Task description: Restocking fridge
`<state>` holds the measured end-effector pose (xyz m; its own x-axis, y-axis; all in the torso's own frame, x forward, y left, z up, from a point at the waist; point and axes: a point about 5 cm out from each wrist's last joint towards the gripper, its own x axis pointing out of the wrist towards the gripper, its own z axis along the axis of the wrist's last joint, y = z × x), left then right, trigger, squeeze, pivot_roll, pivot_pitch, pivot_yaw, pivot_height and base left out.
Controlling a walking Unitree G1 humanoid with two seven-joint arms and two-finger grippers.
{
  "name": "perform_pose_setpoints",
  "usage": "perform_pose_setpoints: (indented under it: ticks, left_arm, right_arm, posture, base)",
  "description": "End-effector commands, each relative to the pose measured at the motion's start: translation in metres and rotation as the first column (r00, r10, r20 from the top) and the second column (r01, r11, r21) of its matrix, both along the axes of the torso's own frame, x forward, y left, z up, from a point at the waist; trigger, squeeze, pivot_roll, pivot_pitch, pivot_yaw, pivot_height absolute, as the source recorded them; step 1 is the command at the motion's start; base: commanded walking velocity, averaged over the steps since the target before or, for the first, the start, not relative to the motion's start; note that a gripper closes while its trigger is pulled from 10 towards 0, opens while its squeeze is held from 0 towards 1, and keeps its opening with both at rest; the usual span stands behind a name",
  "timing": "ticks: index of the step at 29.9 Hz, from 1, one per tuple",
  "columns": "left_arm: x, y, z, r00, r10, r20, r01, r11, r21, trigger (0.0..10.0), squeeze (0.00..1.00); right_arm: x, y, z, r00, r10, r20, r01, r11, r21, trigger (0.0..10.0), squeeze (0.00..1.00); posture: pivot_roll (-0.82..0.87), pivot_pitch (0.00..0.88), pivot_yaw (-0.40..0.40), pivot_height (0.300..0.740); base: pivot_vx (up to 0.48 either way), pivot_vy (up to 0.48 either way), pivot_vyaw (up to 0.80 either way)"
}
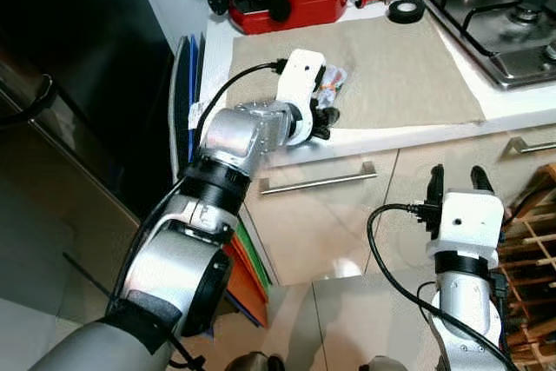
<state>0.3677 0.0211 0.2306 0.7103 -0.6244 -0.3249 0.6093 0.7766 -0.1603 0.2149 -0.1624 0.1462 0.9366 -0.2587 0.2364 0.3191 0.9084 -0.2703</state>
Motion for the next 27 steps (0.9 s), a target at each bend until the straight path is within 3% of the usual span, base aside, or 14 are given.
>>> perform_pose_setpoints:
  ticks: [1, 5, 12, 18, 27]
  left_arm:
    - [-0.004, 0.002, 0.016, 0.999, -0.010, 0.037, 0.012, 0.999, -0.048, 0.0, 0.00]
    - [-0.017, -0.004, 0.041, 0.986, -0.070, 0.154, 0.083, 0.993, -0.078, 0.0, 0.00]
    - [-0.022, -0.003, 0.049, 0.967, -0.088, 0.240, 0.104, 0.993, -0.056, 0.0, 0.00]
    - [-0.024, 0.001, 0.028, 0.969, -0.076, 0.237, 0.069, 0.997, 0.040, 0.0, 0.00]
    - [-0.021, 0.003, 0.006, 0.982, -0.061, 0.181, 0.050, 0.997, 0.066, 0.0, 0.00]
  right_arm:
    - [0.001, 0.001, -0.002, 1.000, 0.014, -0.009, -0.014, 1.000, 0.013, 10.0, 0.00]
    - [0.006, -0.001, -0.002, 1.000, 0.029, -0.008, -0.029, 1.000, 0.003, 10.0, 0.00]
    - [0.011, 0.000, -0.001, 0.999, 0.038, -0.003, -0.038, 0.999, -0.003, 10.0, 0.00]
    - [0.015, 0.001, -0.001, 0.999, 0.054, 0.001, -0.054, 0.999, -0.010, 10.0, 0.00]
    - [0.022, 0.001, 0.004, 0.997, 0.073, 0.005, -0.073, 0.997, -0.029, 10.0, 0.00]
  posture:
    - [-0.05, 0.039, 0.145, 0.740]
    - [-0.04, 0.026, 0.131, 0.740]
    - [-0.03, 0.013, 0.125, 0.740]
    - [-0.04, 0.000, 0.121, 0.740]
    - [-0.05, 0.001, 0.120, 0.740]
  base:
    - [0.000, 0.000, 0.00]
    - [0.000, 0.000, 0.00]
    - [0.000, 0.000, 0.00]
    - [0.000, 0.000, 0.00]
    - [0.000, 0.000, 0.00]
